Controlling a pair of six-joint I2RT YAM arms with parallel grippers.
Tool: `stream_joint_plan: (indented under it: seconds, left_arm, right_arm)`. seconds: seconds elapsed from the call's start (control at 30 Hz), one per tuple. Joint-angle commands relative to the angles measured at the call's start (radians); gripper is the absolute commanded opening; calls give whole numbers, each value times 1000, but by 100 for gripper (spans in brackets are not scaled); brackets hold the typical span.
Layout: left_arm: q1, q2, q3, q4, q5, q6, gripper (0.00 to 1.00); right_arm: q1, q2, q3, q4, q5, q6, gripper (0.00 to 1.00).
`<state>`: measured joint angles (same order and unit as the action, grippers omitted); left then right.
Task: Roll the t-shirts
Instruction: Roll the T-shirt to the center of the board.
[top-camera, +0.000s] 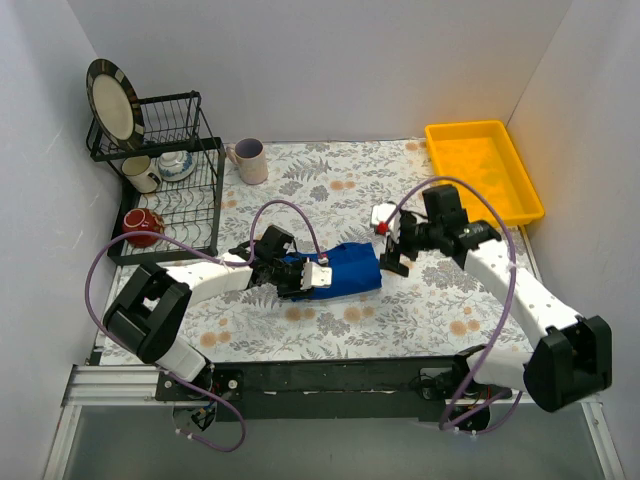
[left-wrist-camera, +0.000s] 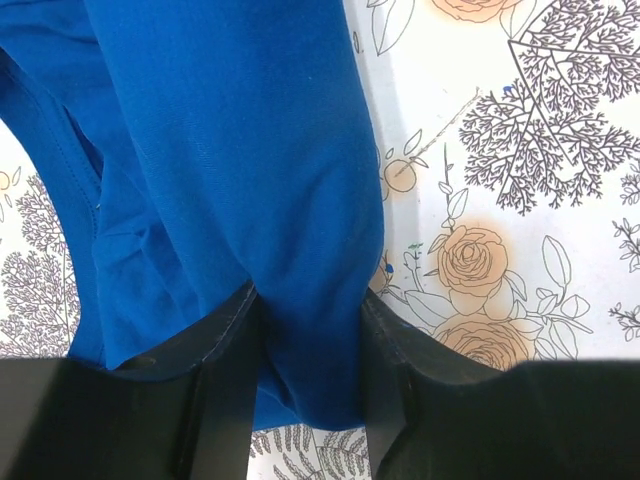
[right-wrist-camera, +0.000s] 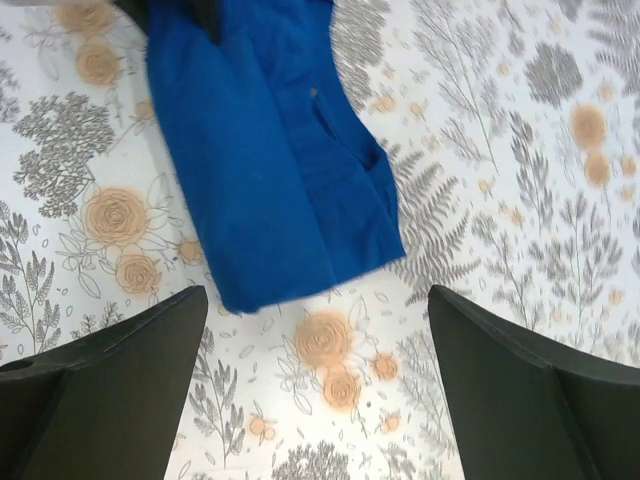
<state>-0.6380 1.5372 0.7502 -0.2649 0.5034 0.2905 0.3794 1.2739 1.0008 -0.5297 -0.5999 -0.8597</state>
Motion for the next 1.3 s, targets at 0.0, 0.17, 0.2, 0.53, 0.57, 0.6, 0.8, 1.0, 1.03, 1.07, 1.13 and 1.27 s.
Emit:
stream_joint_plan:
  seconds: [0.0,0.17,0.2,0.53,0.57,0.6,0.8,1.0,1.03,1.07,1.13,1.27]
  left_arm:
    - [4,99,20,-236,8,-74,32]
    - [55,179,142,-388,197,-160,30]
    - [63,211,159,-428,219,-166,29]
    - [193,342,325,-582,382,-157,27]
    - [199,362,351,-602,389,-154,27]
    - [205,373,360,-611,392,-145,27]
    - [231,434,423,-674,405,-103,28]
    - [251,463,448,-698,411,-82,28]
    - [253,465,454,-703,411,-79,28]
    - [253,468,456,-712,411,-74,28]
    - [253,469,459,-720,408,-62,28]
    - [253,477,462,-738,405,-37,28]
  right_arm:
    - [107,-10,-128,170,49,-132,98]
    - [183,-28,-204,252,89,-206,99]
    - [212,-42,-256,290,106,-219,99]
    - [346,-113,-448,485,195,-372,99]
    - [349,-110,-452,506,198,-374,99]
    - [349,-104,-453,516,207,-372,99]
    - [349,-77,-476,657,261,-352,98]
    - [349,1,-494,738,291,-361,99]
    - [349,28,-499,778,296,-363,99]
    - [349,41,-504,796,301,-369,99]
    - [349,82,-516,839,311,-381,99]
    - [349,160,-530,1003,334,-401,99]
